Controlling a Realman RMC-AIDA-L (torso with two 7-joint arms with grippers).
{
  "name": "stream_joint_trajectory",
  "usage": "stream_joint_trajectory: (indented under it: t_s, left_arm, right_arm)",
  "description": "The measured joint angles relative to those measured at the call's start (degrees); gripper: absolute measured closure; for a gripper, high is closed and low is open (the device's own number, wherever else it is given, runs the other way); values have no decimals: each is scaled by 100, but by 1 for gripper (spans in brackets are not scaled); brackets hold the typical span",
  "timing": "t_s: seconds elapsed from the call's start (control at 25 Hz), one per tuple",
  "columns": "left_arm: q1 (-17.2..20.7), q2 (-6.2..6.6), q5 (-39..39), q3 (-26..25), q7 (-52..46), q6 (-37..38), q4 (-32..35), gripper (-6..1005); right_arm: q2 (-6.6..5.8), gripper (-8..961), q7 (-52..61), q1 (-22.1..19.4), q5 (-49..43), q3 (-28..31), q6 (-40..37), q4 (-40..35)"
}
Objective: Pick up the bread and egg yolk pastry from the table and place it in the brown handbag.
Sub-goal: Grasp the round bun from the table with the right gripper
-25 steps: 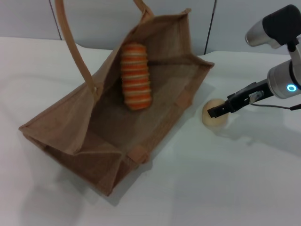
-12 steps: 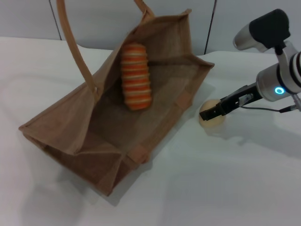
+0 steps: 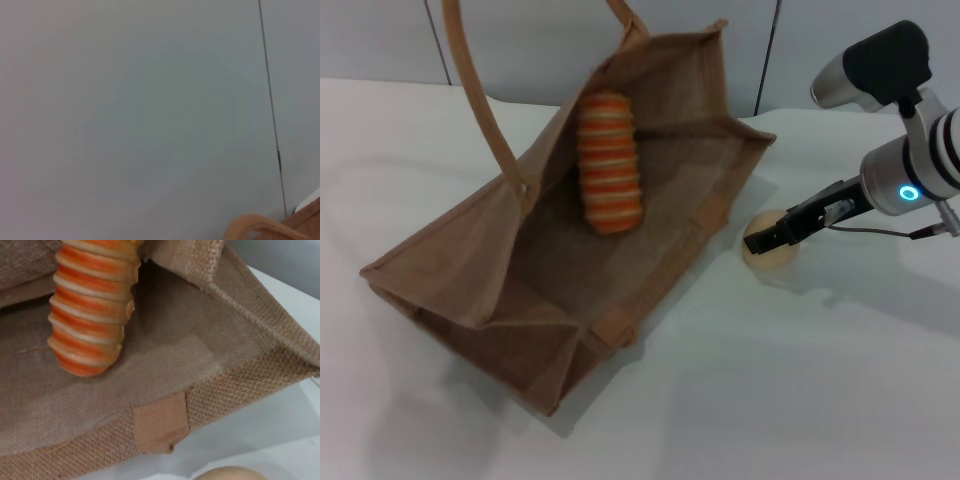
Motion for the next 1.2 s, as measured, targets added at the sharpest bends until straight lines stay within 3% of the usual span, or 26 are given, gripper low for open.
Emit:
stream_joint_trajectory:
  t_s: [0.68,1.2]
  left_arm:
    - [-5,-5,0,9,-20,21,-28,872]
    - [-5,2,0,-35,-6,-14,-26,871]
  right_arm:
    - [-16,243,5,86,-4,2,-53,280]
    - [-13,271,20,75,-13,70,-73,234]
